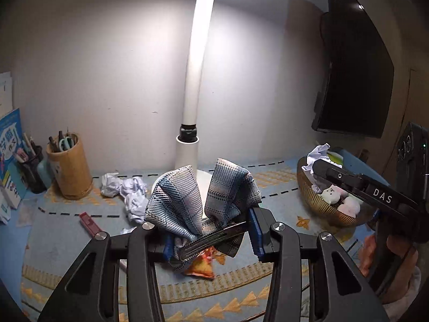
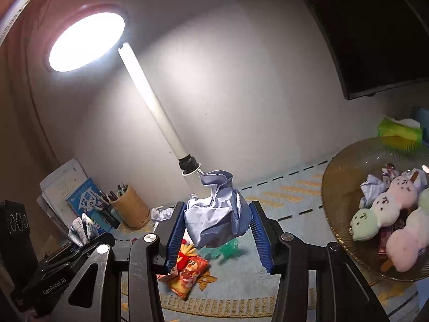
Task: Organize objects
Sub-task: 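Carry the bow and paper ball to the amber bowl and open both tools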
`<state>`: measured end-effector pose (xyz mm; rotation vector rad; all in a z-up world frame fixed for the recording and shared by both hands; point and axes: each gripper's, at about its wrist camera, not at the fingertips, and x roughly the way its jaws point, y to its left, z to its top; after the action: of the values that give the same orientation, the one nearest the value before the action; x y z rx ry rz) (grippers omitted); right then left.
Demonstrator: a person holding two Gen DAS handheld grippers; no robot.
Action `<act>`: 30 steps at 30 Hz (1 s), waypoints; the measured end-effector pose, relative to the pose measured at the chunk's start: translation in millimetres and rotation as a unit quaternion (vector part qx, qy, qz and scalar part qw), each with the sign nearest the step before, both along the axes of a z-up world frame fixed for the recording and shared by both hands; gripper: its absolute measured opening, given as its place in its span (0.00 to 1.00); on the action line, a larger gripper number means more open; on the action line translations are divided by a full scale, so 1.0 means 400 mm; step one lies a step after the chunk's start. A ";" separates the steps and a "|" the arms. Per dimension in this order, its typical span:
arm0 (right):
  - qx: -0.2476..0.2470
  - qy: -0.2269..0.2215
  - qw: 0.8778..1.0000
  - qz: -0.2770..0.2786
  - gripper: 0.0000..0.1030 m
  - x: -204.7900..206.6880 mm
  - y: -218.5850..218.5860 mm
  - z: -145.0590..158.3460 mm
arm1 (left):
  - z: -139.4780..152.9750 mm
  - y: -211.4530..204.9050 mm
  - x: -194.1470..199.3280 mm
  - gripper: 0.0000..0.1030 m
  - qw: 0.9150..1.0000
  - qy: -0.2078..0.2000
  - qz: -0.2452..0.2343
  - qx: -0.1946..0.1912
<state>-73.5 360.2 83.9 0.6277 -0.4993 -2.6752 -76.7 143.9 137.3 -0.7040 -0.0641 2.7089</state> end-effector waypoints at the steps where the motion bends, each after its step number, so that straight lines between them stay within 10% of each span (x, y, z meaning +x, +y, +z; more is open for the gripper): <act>1: -0.001 0.003 1.000 -0.008 0.45 0.003 0.023 0.011 | 0.005 0.022 -0.008 0.39 1.000 0.001 -0.013 0.004; 30: 0.020 -0.048 0.978 -0.201 0.45 -0.045 0.574 0.065 | 0.010 0.575 -0.164 0.40 0.981 -0.017 -0.189 -0.034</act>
<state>-91.5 589.9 109.9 0.7375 -0.6598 -3.0499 -142.4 373.7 141.4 -0.7011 0.1411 2.3454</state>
